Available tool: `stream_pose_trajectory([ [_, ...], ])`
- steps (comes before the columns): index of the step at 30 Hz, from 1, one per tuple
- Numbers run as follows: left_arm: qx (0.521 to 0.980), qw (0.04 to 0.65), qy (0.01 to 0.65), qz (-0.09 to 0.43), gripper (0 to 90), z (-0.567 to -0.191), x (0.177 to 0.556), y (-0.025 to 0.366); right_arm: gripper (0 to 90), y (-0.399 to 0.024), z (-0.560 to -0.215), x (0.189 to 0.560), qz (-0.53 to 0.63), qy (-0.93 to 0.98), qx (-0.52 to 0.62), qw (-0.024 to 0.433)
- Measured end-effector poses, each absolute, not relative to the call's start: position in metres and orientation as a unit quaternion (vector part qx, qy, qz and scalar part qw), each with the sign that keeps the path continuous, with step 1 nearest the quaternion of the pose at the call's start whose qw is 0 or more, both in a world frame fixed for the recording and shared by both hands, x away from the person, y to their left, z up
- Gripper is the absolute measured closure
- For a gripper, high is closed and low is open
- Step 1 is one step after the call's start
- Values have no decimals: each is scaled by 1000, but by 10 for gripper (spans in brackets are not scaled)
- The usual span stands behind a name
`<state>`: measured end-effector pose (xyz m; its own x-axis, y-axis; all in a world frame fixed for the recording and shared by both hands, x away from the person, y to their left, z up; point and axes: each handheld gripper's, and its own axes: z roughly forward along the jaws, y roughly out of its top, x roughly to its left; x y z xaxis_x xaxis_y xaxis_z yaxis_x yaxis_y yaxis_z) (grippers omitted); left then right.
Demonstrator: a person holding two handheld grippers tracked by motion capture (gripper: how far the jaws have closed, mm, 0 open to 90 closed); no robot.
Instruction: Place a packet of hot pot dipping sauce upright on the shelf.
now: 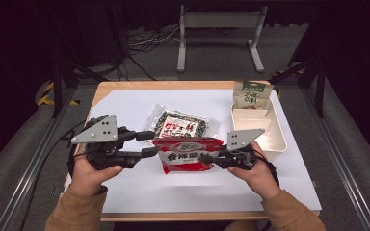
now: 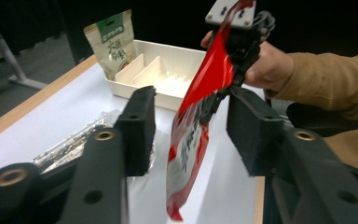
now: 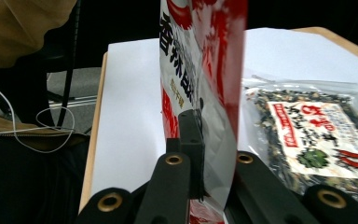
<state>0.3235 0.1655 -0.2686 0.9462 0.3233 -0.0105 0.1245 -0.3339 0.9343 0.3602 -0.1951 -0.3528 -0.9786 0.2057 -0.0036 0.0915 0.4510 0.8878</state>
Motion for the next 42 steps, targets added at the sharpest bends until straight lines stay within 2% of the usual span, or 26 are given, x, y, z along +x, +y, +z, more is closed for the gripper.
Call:
stream_pose_trajectory([
  [5, 813, 555, 145, 96, 461, -272, 327, 170, 890, -207, -342, 364, 513, 850, 96, 70],
  [17, 812, 550, 169, 95, 432, -280, 335, 179, 890, -236, -319, 378, 511, 845, 124, 96],
  [42, 816, 532, 204, 99, 411, -293, 347, 187, 890, -279, -290, 399, 507, 838, 161, 124],
])
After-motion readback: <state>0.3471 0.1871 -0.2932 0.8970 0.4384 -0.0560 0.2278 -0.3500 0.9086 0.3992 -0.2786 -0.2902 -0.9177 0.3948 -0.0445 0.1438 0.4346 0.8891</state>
